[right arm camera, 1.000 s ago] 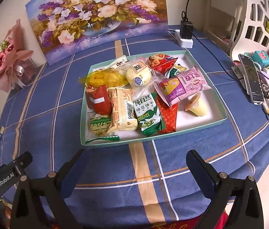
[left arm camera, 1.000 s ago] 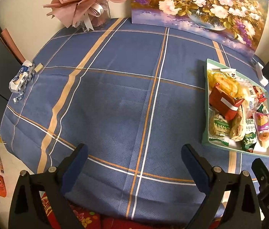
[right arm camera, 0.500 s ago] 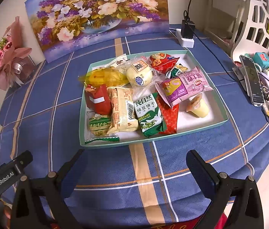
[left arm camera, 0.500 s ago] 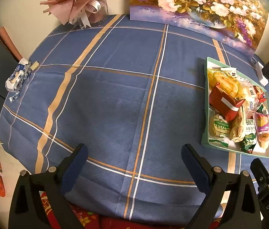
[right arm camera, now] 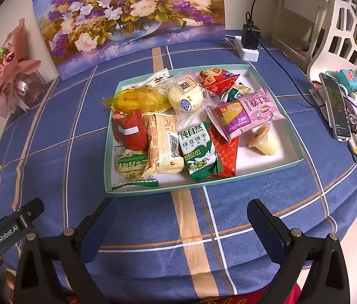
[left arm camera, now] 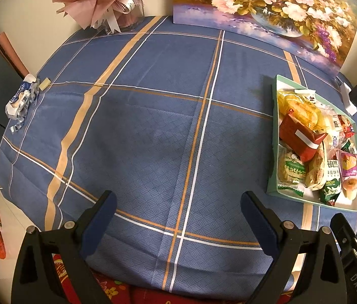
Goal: Organize snacks
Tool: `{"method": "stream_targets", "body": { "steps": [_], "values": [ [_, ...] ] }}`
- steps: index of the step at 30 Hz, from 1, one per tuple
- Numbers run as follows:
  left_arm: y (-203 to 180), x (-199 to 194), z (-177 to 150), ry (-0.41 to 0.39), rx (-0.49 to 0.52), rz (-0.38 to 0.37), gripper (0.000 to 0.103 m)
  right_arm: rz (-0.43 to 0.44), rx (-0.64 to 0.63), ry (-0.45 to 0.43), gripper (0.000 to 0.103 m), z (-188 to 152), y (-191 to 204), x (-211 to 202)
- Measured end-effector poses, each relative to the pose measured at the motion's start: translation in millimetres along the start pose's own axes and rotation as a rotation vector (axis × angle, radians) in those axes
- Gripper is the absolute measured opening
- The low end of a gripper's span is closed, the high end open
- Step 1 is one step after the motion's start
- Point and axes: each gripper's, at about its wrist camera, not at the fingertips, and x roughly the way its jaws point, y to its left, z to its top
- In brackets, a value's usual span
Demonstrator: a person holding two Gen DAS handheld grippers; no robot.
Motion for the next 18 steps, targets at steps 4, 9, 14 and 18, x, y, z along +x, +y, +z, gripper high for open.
{"method": "stream_targets", "body": {
  "steps": [4, 9, 14, 18],
  "values": [
    [1.0, 0.8, -0.1, 0.002, -0.002, 0.001, 0.098, -0.003, -0.002, 0.005, 0.103, -0.2, 0.6, 1.3],
    [1.4, 1.6, 0.2, 0.005, -0.004, 0.001, 0.098, -0.006, -0.006, 0.009, 0.103, -0.4, 1.6, 2.5],
    [1.8, 2.5, 0.6, 0.008, -0.009, 0.002, 0.098, -0.007, -0.011, 0.011, 0.103, -0.5, 2.9, 3.2],
    [1.7, 2.9, 0.4, 0.009, -0.009, 0.003, 0.098, -0.008, -0.013, 0.012, 0.103, -0.7, 3.9, 3.4]
  ]
}}
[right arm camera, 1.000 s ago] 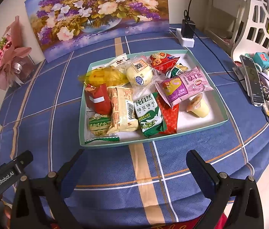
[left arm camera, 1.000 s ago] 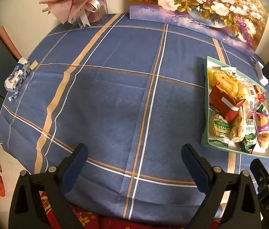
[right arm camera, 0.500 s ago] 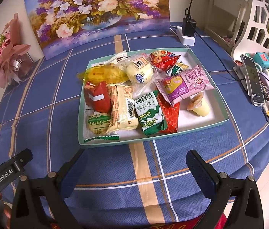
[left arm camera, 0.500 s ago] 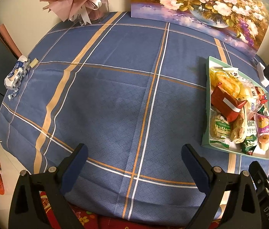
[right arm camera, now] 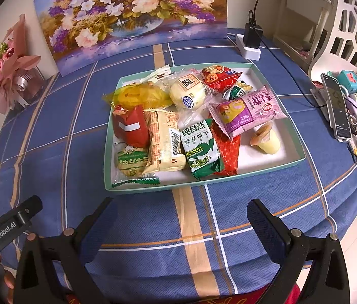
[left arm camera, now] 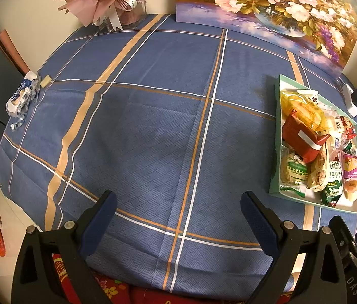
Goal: Organize snacks
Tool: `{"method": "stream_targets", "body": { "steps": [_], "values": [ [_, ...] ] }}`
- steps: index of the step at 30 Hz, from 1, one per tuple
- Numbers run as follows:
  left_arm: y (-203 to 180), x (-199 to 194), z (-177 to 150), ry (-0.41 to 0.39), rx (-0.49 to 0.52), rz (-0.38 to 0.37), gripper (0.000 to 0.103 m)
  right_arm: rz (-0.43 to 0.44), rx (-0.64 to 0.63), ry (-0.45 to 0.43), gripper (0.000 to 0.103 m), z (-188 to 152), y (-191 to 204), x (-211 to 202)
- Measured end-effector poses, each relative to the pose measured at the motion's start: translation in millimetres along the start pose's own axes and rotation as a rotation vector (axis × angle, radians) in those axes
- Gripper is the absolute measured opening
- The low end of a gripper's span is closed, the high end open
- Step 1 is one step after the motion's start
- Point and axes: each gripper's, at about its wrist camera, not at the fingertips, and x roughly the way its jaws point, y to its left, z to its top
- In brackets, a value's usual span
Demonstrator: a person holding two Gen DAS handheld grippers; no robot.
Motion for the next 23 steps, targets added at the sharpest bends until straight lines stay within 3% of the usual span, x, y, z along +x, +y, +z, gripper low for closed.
{"method": "stream_targets", "body": {
  "steps": [23],
  "values": [
    [0.2, -0.4, -0.9, -0.001, -0.008, 0.002, 0.098, -0.001, -0.010, 0.005, 0.103, -1.8, 0.2, 1.9]
  ]
}}
